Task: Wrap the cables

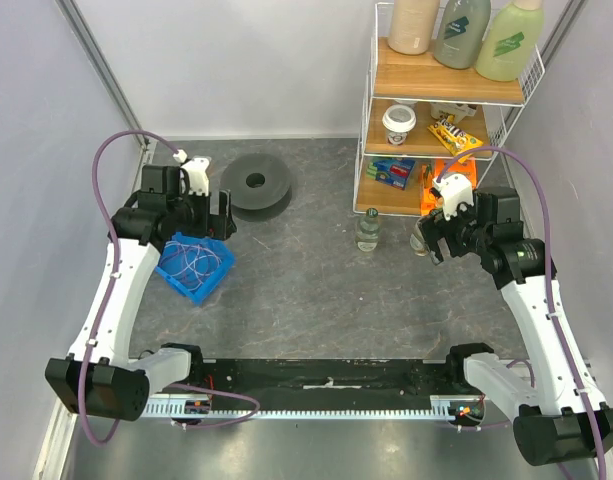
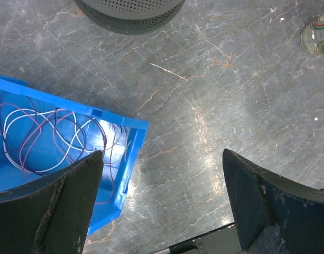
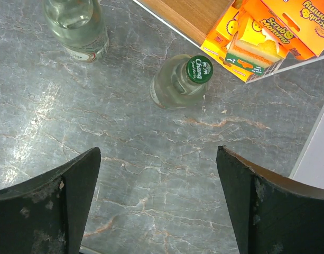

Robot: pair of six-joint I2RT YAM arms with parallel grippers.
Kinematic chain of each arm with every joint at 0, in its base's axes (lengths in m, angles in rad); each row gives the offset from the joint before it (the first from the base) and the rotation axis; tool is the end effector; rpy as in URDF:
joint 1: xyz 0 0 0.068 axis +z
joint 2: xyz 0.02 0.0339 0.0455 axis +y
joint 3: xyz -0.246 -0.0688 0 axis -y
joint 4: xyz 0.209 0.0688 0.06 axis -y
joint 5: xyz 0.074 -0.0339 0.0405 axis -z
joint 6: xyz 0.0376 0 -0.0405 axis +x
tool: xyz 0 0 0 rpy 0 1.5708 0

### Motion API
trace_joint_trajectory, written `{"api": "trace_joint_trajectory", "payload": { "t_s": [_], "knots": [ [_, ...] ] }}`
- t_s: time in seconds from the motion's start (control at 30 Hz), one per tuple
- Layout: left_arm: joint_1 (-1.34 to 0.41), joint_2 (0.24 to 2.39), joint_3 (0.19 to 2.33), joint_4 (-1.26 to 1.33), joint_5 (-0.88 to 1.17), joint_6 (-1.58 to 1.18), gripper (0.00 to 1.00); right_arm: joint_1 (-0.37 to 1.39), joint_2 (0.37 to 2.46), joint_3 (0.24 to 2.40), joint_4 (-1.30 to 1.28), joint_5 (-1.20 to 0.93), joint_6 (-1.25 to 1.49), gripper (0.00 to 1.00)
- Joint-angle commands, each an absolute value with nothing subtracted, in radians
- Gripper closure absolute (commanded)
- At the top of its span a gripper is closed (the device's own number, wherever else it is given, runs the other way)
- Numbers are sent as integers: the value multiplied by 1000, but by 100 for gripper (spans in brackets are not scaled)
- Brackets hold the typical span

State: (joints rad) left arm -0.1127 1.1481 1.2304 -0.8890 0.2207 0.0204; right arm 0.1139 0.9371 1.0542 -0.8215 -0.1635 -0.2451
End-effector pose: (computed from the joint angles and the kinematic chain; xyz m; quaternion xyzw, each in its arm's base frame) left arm 0.1968 -0.0306 0.3349 0.1023 0.9175 -0.1192 0.3654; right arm 0.1578 0.0242 0.3238 -0.1952 0.8839 0.0465 0.4223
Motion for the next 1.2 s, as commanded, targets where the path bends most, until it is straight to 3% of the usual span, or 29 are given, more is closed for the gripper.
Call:
{"api": "trace_joint_trajectory", "payload": {
  "t_s": [0.0,0.43,0.57,0.7,0.97,1.17],
  "knots": [
    [-110,1173,1284,-885,227,104,1,109,945,1077,-811,-195,-226,2],
    [-112,1520,1758,-905,230,193,10,110,966,1094,-824,-230,-216,2],
    [-110,1656,1860,-850,227,166,24,107,966,1085,-825,-247,-216,2],
    [-110,1819,1980,-838,253,143,53,100,968,1085,-828,-256,-212,2],
    [-127,2126,2187,-830,247,135,97,91,966,1078,-839,-244,-225,2],
    [-141,2262,2247,-819,204,181,98,87,971,1071,-841,-239,-230,2]
  ]
}}
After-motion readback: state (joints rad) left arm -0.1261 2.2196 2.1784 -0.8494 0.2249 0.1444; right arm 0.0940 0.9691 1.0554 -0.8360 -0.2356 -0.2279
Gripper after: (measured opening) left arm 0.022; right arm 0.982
